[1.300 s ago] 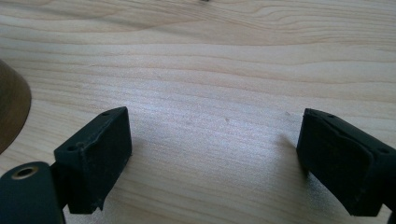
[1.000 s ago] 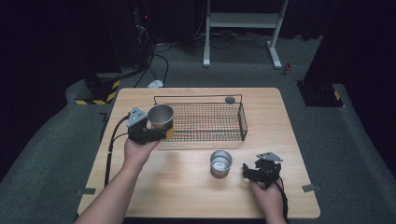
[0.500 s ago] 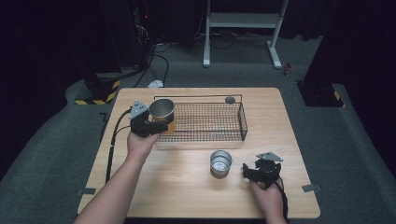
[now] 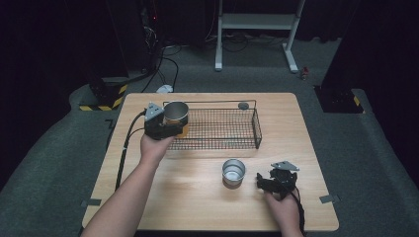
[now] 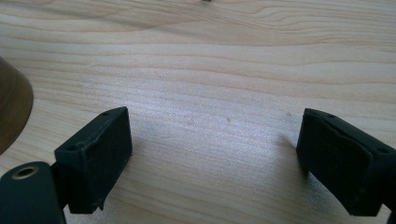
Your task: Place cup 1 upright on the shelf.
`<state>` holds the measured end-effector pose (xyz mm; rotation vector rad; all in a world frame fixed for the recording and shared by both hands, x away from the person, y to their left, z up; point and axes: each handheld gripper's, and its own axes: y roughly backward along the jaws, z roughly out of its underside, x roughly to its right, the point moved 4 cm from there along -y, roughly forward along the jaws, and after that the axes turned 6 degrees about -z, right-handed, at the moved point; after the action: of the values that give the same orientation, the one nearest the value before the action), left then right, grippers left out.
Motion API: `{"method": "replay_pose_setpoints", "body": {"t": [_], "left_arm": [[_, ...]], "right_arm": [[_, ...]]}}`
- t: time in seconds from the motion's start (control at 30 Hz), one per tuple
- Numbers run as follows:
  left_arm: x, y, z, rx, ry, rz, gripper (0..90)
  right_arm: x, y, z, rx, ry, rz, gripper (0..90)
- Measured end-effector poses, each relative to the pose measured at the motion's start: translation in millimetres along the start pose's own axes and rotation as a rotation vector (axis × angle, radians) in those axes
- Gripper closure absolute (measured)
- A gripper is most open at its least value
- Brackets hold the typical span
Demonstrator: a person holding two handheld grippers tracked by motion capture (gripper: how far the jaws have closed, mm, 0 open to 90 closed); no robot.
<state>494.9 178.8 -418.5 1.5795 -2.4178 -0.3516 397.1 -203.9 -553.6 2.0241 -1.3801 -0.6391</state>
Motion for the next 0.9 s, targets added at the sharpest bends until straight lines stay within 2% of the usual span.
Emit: {"method": "replay_pose_setpoints", "body": {"t": [0.1, 0.2, 0.33, 0.47, 0.57, 0.7, 0.9], "left_arm": [[1.0, -5.7, -0.3, 0.004, 0.005, -0.003, 13.8], [-0.8, -12.5, 0.2, 0.002, 0.027, -0.003, 13.8], [-3.2, -19.8, 3.3, -0.010, 0.010, -0.026, 13.8], [-6.9, -25.0, 6.5, -0.024, 0.032, -0.023, 13.8], [-7.5, -30.0, 10.3, -0.037, 0.028, -0.025, 13.8], [-7.5, -35.2, 13.7, -0.050, 0.058, -0.011, 13.8], [-4.1, -40.6, 15.8, -0.047, 0.038, -0.020, 13.8]], "right_arm": [[-0.2, 0.0, 0.1, -0.001, -0.003, 0.000, 10.3], [-0.2, 0.0, 0.1, -0.001, -0.003, 0.000, 10.3], [0.0, 0.0, 0.0, 0.000, 0.000, 0.000, 10.3], [0.0, 0.0, 0.0, 0.000, 0.000, 0.000, 10.3], [0.0, 0.0, 0.0, 0.000, 0.000, 0.000, 10.2], [-0.2, 0.0, 0.1, -0.001, -0.003, 0.000, 10.2], [0.0, 0.0, 0.0, 0.000, 0.000, 0.000, 10.3]]}}
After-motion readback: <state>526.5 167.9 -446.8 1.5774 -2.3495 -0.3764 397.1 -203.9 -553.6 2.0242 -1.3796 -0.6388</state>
